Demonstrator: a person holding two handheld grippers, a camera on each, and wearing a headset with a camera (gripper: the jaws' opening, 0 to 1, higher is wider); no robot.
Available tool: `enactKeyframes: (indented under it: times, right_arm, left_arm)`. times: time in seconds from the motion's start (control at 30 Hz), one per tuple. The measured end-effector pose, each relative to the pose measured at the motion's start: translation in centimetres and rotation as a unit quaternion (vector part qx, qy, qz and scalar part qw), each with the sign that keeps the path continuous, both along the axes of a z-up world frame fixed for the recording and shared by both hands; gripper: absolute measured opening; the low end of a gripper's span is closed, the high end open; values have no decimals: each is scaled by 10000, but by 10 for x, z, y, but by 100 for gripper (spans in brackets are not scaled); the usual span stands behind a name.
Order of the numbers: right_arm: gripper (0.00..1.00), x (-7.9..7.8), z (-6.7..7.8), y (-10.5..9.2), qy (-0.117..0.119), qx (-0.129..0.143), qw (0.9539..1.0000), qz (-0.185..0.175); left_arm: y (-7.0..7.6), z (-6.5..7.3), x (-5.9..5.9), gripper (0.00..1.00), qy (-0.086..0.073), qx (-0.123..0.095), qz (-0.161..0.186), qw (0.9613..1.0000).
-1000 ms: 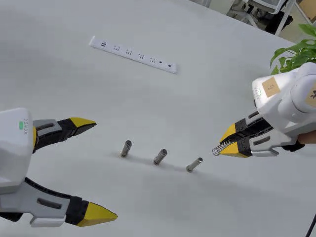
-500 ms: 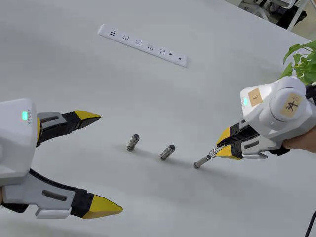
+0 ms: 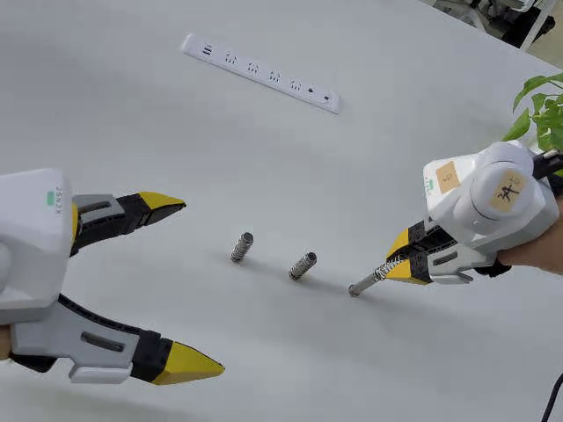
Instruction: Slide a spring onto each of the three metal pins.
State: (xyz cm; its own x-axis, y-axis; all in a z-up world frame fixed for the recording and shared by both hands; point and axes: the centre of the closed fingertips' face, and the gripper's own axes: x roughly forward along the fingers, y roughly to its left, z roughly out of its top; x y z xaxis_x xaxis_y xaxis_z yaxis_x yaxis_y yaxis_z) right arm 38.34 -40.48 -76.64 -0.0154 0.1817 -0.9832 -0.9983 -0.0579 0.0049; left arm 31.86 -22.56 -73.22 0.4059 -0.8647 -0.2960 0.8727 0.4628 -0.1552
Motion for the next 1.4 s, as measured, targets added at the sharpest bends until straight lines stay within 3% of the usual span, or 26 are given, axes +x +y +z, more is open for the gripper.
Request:
enactKeyframes:
  times: [0.37,1.4]
  right_arm:
    - [6,0,-5,2,24,-13,10000,15]
    - [7,4,-37,1,124,-106,9998,116]
  left_arm:
    - [1,0,0,99,21,-27,17,10000]
    - [1,-4,-5,99,128,-59,7,9999]
